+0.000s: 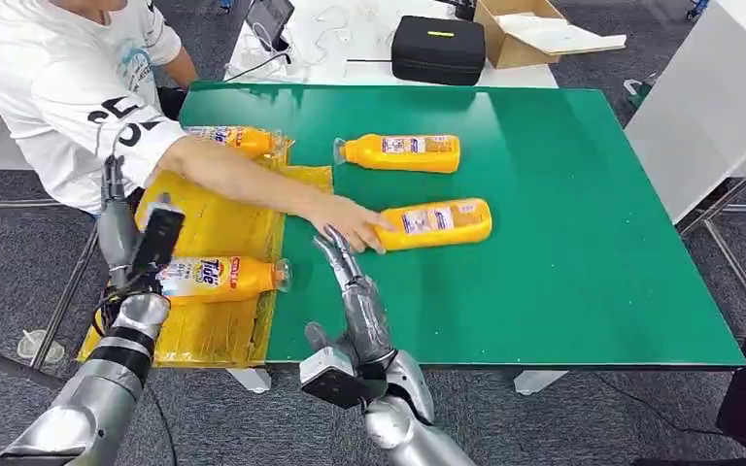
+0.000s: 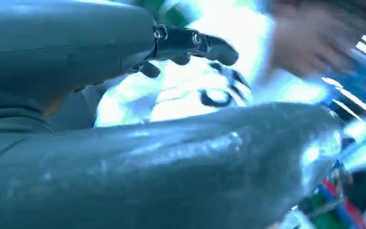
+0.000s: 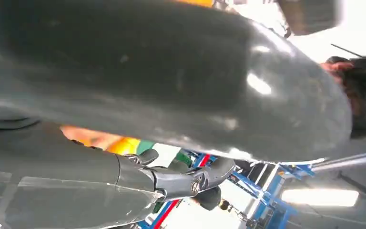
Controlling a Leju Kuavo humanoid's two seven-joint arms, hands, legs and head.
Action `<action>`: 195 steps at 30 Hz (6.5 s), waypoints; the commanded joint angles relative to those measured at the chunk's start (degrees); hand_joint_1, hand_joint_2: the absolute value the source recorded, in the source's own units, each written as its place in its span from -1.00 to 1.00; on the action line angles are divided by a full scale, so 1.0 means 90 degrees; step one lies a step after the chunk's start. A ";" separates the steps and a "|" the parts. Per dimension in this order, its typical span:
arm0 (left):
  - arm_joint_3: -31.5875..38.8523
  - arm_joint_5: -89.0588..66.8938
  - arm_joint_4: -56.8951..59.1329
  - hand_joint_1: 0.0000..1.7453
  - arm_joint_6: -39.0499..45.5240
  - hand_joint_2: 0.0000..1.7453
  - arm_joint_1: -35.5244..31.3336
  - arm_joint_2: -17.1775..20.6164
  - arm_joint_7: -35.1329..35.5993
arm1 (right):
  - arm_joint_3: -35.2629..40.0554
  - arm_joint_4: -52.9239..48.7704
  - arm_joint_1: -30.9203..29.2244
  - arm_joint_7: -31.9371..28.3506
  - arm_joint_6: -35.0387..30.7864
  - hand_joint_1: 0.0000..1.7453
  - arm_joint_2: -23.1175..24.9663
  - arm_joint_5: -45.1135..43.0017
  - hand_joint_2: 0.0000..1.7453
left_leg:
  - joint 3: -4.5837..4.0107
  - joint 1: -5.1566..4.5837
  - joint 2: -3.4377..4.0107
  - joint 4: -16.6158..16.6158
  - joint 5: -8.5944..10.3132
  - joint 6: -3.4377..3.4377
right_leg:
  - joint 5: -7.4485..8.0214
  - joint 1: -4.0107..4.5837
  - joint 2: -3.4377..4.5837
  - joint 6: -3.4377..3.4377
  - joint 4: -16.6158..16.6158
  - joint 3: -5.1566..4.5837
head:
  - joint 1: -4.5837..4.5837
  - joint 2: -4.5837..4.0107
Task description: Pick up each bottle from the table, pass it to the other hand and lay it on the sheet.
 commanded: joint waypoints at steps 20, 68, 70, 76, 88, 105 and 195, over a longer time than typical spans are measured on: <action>0.1389 0.1526 -0.2402 -1.00 -0.2403 1.00 0.2021 -0.0549 -0.0008 | -0.1655 -0.1098 0.0571 0.1649 0.0711 -1.00 -0.1333 0.1206 1.00 | 0.0025 -0.0009 0.0006 -0.0010 -0.0009 0.0011 | -0.0004 -0.0005 -0.0001 0.0000 -0.0016 0.0025 | -0.0002 0.0000; 0.1512 0.0899 -0.1437 -1.00 -0.2394 1.00 0.1699 -0.0588 0.0049 | -0.0511 0.0780 -0.1092 0.3438 0.3913 -1.00 -0.3029 0.0770 1.00 | 0.0010 -0.0006 -0.0001 -0.0002 -0.0004 0.0009 | -0.0001 -0.0003 -0.0007 -0.0001 -0.0009 0.0017 | -0.0002 0.0000; 0.1512 0.0931 -0.1410 -1.00 -0.2411 1.00 0.1690 -0.0594 0.0049 | -0.0434 0.0774 -0.1159 0.3497 0.3940 -1.00 -0.3173 0.0781 1.00 | 0.0033 -0.0009 -0.0002 -0.0006 -0.0008 0.0015 | -0.0006 -0.0003 -0.0013 -0.0005 -0.0013 0.0040 | -0.0005 0.0000; 0.1540 0.0979 -0.1385 -1.00 -0.2488 1.00 0.1696 -0.0595 0.0075 | -0.0273 0.0647 -0.1387 0.3653 0.4146 -1.00 -0.3423 0.0856 1.00 | 0.0007 -0.0007 -0.0004 0.0002 -0.0003 0.0010 | -0.0001 -0.0004 -0.0009 0.0000 -0.0006 0.0015 | -0.0002 0.0000; 0.1571 0.1017 -0.1233 -1.00 -0.2575 1.00 0.1644 -0.0610 0.0119 | 0.0189 0.0804 -0.1635 0.3797 0.4545 -1.00 -0.3725 0.0859 1.00 | 0.0025 -0.0008 -0.0002 -0.0001 -0.0007 0.0014 | -0.0004 -0.0003 -0.0012 -0.0002 -0.0010 0.0034 | -0.0002 0.0000; 0.1319 0.1108 -0.0811 -1.00 -0.2544 1.00 0.1422 -0.0665 0.0094 | 0.0452 0.1584 -0.1516 0.3348 0.4445 1.00 -0.3426 0.0001 1.00 | 0.0060 -0.0003 -0.0009 -0.0014 -0.0002 0.0013 | 0.0000 0.0003 -0.0020 -0.0005 -0.0026 0.0069 | -0.0002 0.0002; -0.1710 0.4396 -0.2714 1.00 -0.6841 1.00 0.2085 -0.0862 0.1253 | -0.0466 0.2712 -0.0706 0.0715 -0.0745 1.00 0.0121 0.2275 1.00 | 0.0023 -0.0004 0.0004 -0.0003 -0.0014 0.0012 | -0.0010 0.0002 -0.0006 -0.0004 -0.0011 0.0027 | -0.0002 0.0000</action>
